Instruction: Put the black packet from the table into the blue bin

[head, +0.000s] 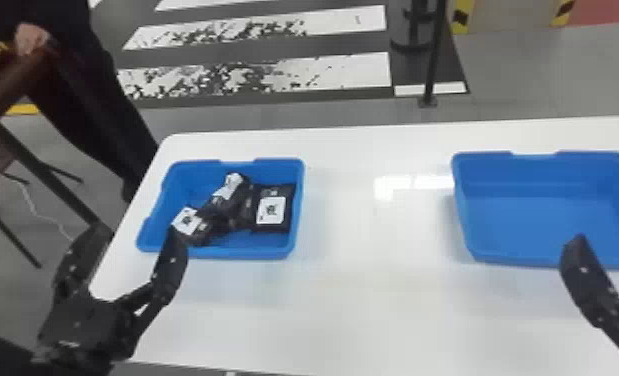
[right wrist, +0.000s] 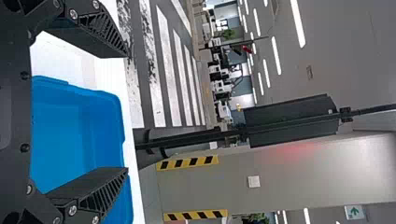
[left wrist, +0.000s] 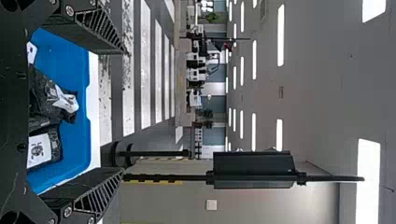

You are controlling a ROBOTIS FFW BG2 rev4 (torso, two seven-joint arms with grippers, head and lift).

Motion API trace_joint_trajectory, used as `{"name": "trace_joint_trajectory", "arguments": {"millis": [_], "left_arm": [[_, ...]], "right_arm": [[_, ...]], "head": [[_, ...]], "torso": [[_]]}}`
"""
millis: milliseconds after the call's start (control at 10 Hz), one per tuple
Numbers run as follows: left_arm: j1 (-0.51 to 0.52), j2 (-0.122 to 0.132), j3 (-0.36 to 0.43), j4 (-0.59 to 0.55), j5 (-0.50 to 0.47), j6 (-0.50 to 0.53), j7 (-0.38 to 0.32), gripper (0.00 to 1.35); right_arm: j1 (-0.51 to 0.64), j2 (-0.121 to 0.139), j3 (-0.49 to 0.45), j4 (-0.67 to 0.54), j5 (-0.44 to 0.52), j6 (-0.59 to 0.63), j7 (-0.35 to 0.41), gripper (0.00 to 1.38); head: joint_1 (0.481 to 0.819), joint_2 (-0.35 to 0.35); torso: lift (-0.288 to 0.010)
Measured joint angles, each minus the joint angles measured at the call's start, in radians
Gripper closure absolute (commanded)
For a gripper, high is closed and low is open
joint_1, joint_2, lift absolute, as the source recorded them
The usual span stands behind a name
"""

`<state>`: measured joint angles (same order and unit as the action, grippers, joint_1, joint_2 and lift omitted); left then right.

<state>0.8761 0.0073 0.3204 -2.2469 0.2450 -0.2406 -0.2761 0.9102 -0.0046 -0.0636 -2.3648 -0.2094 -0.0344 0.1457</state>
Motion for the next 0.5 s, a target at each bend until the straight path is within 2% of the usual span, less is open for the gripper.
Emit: {"name": "trace_joint_trajectory", "arguments": {"millis": [500], "left_arm": [[-0.001, -0.001, -0.004, 0.0, 0.003, -0.007, 0.004, 0.13]], "right_arm": [[-0.004, 0.0, 0.003, 0.005, 0.0, -0.001, 0.0, 0.15]], "head": [[0.695, 0.175]], "torso": [[-0.11]]}}
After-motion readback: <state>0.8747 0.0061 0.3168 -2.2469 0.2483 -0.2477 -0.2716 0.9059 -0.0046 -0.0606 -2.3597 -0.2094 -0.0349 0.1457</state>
